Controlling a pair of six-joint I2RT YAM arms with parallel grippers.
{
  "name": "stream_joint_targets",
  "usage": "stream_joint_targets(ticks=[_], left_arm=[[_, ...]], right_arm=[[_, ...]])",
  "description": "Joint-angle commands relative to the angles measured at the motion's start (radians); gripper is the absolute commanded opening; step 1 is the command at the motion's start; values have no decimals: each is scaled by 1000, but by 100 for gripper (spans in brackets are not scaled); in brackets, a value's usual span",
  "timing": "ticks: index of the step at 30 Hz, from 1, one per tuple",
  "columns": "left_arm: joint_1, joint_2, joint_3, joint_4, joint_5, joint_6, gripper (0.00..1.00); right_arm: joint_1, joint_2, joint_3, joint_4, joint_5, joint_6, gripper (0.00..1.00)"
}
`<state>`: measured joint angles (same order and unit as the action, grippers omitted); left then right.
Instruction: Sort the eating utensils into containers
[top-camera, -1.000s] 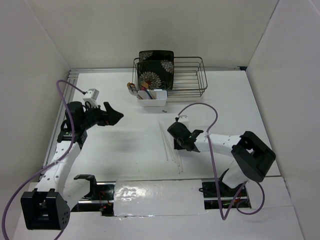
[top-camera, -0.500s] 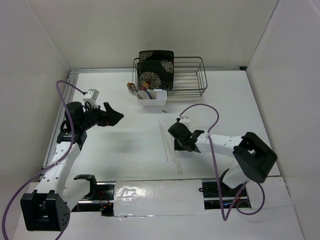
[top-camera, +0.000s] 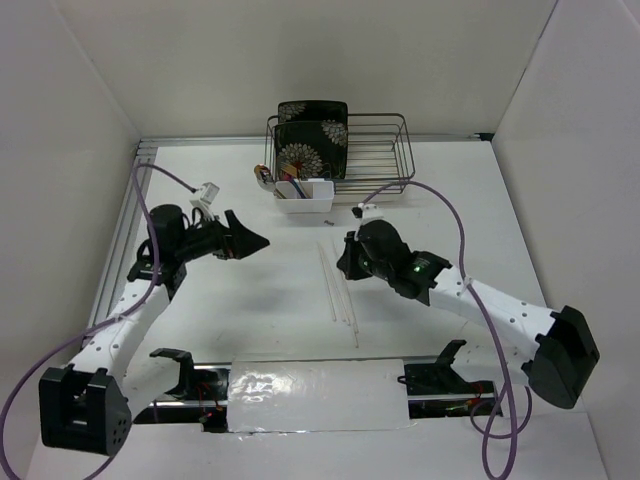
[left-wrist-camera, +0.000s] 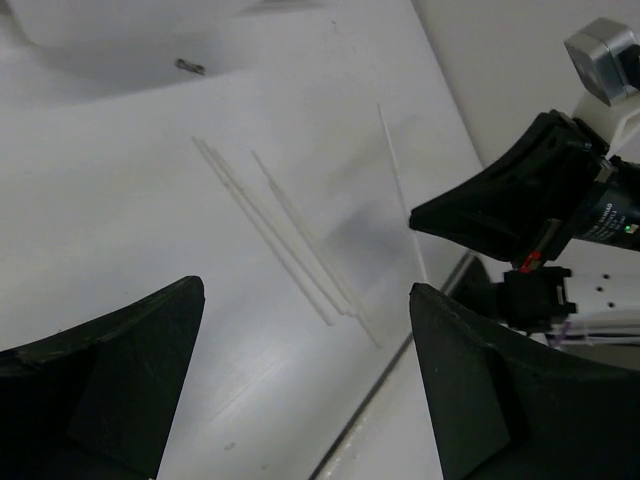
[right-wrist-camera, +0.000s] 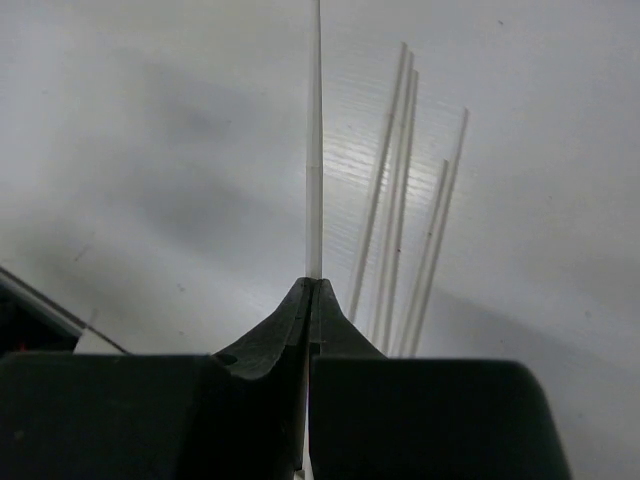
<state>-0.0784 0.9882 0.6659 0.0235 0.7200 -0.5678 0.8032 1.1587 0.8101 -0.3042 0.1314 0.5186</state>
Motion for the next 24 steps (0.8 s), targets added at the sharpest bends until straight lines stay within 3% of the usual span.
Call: stream_joint_targets(ticks=[1,8,16,20,22,24], left_arm=[[-82,59,-9,188,52,-138,96],[-270,240,171,139,-91,-106,95],[-388,299,216,159,-247,-156,92],[-393,282,274,-3,-466,-132,93],[-385,248,278,-110,-572,-190,93],[-325,196,290,-265,-660,-220,91]], right_arm=[[-10,-16,44,111,-121,-57,0],[-13,39,104,175,-204,-68,0],[-12,93,169,186,-227,-83,0],[-15,105,189,125,-187,-121,0],[-16,102,167,116,-187,-134,0],[-13,102,146,106,-234,-159,0]])
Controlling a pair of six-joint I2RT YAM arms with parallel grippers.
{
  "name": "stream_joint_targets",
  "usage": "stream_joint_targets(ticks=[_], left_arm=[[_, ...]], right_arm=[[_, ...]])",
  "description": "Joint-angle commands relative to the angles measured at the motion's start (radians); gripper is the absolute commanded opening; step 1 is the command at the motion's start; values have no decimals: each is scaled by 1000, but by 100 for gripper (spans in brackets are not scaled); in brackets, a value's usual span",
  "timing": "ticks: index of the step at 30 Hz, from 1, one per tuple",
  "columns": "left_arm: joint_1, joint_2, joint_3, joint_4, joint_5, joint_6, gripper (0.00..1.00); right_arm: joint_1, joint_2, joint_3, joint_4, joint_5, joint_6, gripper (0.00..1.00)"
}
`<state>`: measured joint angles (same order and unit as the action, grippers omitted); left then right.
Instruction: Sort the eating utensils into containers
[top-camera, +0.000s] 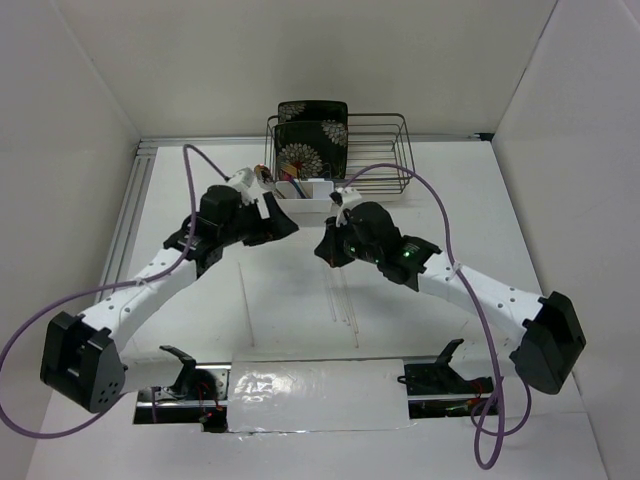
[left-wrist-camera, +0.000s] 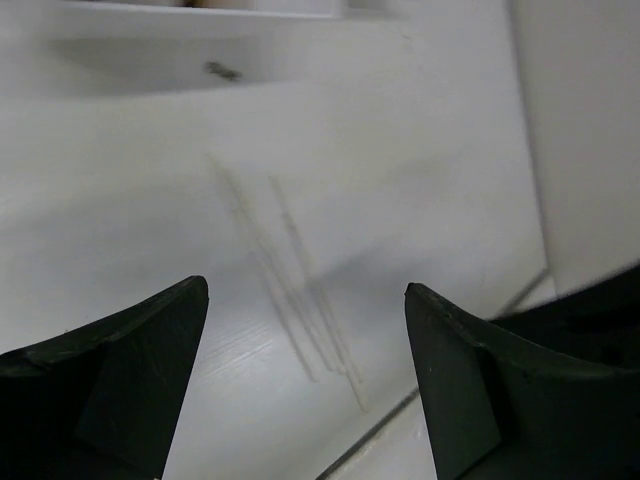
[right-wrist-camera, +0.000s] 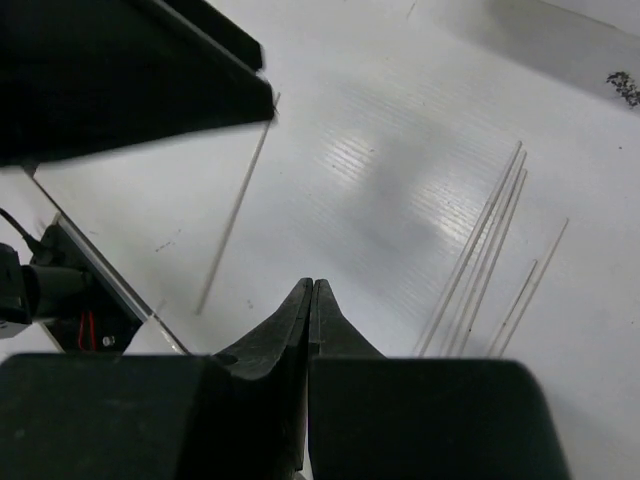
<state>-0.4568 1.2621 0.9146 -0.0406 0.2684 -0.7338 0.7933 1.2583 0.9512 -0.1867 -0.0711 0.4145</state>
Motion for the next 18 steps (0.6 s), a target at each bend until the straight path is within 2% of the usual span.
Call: stream_joint_targets(ticks=[1,2,4,5,9,12,14,18], left_arm=[[50,-98,44,-253,-247,-77,92],[82,-125,61,-395,-333,-151,92],[121,-136,73,-533,-382,-228,88],[116,-138,72,-556,-385,-217,88],[211,-15,130,-740,-411,-199,88],[219,58,162,-823,-471,-227,86],[213,77,162,-826,-474,-211,84],[193,97,130,-840,-459,-216,81]], right_arm=[[-3,15,4,-11,-32,-56,0],[-3,22,-6,-11,-41,-43,3],[1,35,-6,-11,-41,-30,3],[0,49,-6,-2,-30,-16,6],[1,75,3,-11,19,0,10],[0,78,3,-11,30,-2,12],[-3,78,-6,-11,42,9,17],[-28,76,-15,-11,42,29,20]])
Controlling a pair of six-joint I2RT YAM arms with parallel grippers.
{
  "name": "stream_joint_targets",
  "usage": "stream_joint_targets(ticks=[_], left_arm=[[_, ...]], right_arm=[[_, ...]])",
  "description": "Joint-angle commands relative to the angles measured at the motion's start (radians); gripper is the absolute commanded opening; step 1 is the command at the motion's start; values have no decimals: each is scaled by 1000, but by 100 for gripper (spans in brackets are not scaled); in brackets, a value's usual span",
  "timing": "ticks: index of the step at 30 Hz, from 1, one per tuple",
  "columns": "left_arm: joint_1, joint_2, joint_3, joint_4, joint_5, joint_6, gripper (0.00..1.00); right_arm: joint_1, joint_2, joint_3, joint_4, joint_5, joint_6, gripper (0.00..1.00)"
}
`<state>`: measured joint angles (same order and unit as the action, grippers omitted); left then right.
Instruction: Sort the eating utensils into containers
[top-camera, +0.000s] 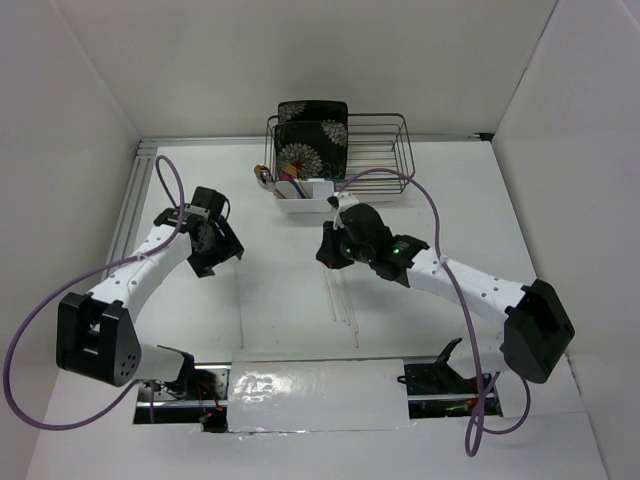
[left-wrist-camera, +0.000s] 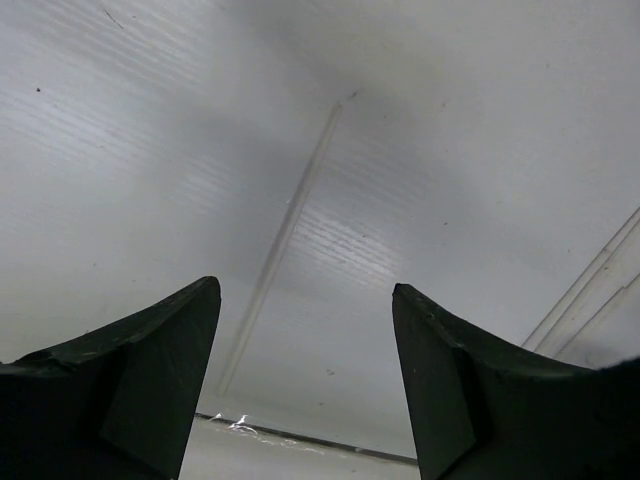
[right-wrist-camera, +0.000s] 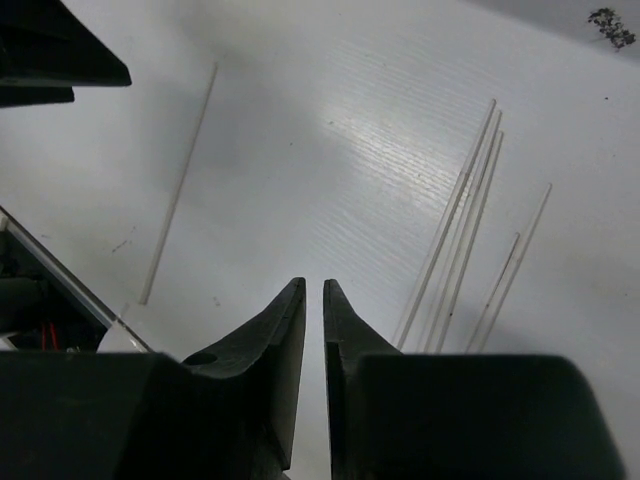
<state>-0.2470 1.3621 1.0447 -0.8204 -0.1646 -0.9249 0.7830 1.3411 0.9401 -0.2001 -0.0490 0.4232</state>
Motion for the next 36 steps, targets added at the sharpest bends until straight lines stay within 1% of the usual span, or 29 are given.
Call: stream_joint_targets(ticks=[1,3,4,5,6,8,9,10,11,12,15,20,22,24,26,28,31,36], left_arm=[[-24,-1,-23,-60,-21,-34,82],[-35,-17,-44,-51,-13,-48,80],[-58,-36,-89,17,-1,-16,78],[-57,-37,-89,18,-1,-3,78],[-66,-41,-138,70,26,1,77],[-74,-50,-176,105,48,-9,76],[-74,-51,-211,130,63,-15,72],[-74,-51,-241,132,60,-22,72],[-75,-49,-241,132,54,-37,72],[-77,-49,-271,148,50,-37,68],[-78,-44,-299,171,48,-43,67],[-80,-40,-322,253,101,24,63],[-86,-32,-331,250,112,20,59],[-92,-23,-342,250,125,14,59],[-98,-15,-351,233,129,-5,57],[-98,6,-357,224,135,-26,56],[-101,32,-345,193,108,-58,56],[-101,91,-333,142,88,-135,48]], right_arm=[[-30,-10,-4,2,20,22,20],[-30,-11,-14,13,20,26,22],[-40,-13,-24,13,11,29,22],[-41,-13,-24,13,11,29,22],[-47,-13,-24,13,0,28,23],[-54,-7,-24,2,0,23,23],[-59,-3,-24,2,0,20,23],[-63,-2,-24,2,-9,17,23],[-68,-2,-24,2,-9,14,23],[-68,-3,-24,2,-9,15,23],[-82,0,-24,2,-29,15,24],[-93,19,-24,2,-38,11,24],[-94,21,-24,2,-38,8,24],[-94,21,-24,2,-38,6,24],[-102,21,-24,2,-38,9,25],[-102,20,-24,2,-38,12,25],[-103,12,-33,2,-38,12,24],[-110,-5,-43,-7,-38,12,24]])
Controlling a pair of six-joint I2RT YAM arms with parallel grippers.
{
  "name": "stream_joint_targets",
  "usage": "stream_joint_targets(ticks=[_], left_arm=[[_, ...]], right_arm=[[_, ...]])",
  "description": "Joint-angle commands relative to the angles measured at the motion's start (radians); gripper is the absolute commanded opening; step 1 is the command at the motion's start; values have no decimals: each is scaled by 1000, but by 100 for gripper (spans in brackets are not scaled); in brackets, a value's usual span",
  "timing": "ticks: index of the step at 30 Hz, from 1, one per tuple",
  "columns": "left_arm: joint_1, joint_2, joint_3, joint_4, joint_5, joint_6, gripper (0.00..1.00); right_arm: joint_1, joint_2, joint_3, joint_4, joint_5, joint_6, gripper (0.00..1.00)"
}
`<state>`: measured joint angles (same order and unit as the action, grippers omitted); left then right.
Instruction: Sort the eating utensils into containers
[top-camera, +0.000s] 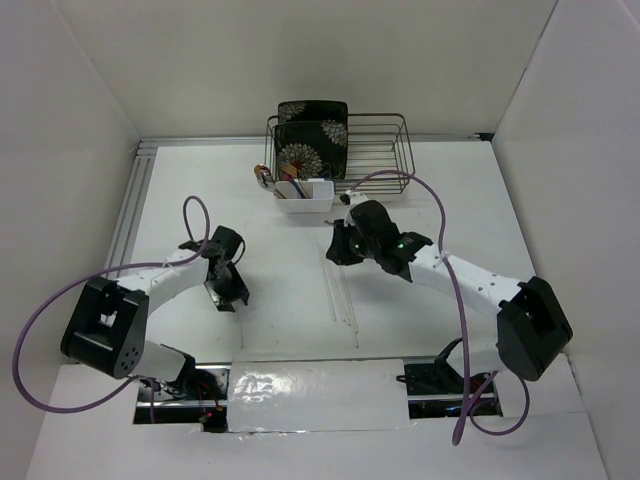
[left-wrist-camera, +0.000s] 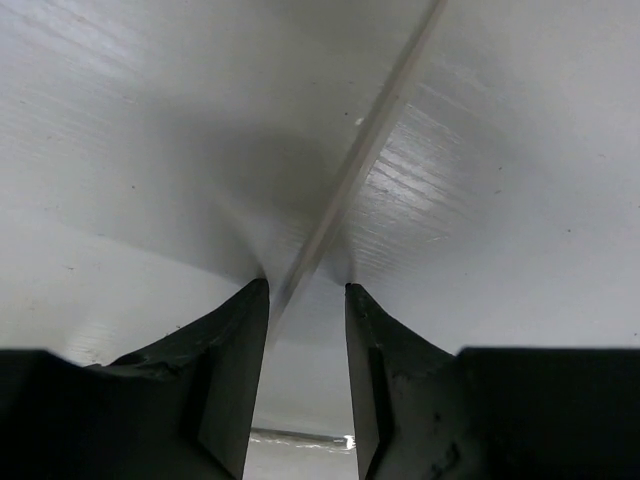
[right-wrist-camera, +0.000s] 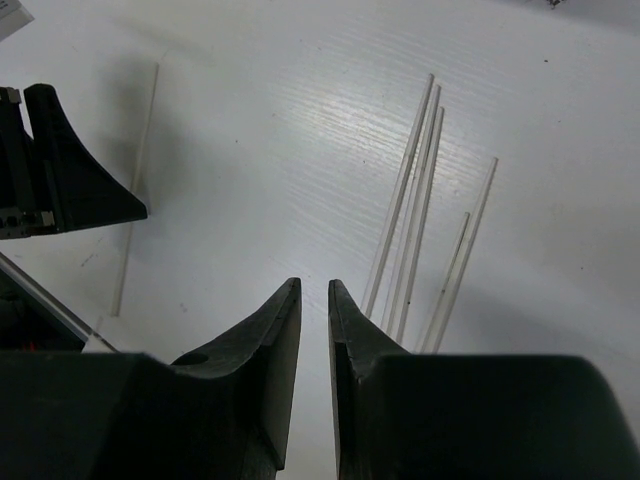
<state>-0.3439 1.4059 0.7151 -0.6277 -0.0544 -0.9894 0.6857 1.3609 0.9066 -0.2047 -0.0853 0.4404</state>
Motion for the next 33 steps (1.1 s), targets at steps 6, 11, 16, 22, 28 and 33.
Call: stream_joint_targets(ticks=[6,11,16,22,28,33], left_arm=[[-20,136,37,-110,-42,-117,36],[-38,142,44,-112,-48,-115,14],[-72,117,35,-78,-45,-92,0],[-93,19,40,-26,-16,-32,0],[-124,-226,35,138,37,127,0],[-130,-512,-37,382,235,386,0]], right_arm=[[-21,-40,-9,-12,-2,-11,24],[-31,-48,-18,-12,-2,-11,24],[-38,-65,-37,-12,-2,-6,24],[-48,-63,-37,8,-47,-14,24],[-57,-54,15,31,-129,-28,24],[-80,-52,101,79,-269,-26,42]])
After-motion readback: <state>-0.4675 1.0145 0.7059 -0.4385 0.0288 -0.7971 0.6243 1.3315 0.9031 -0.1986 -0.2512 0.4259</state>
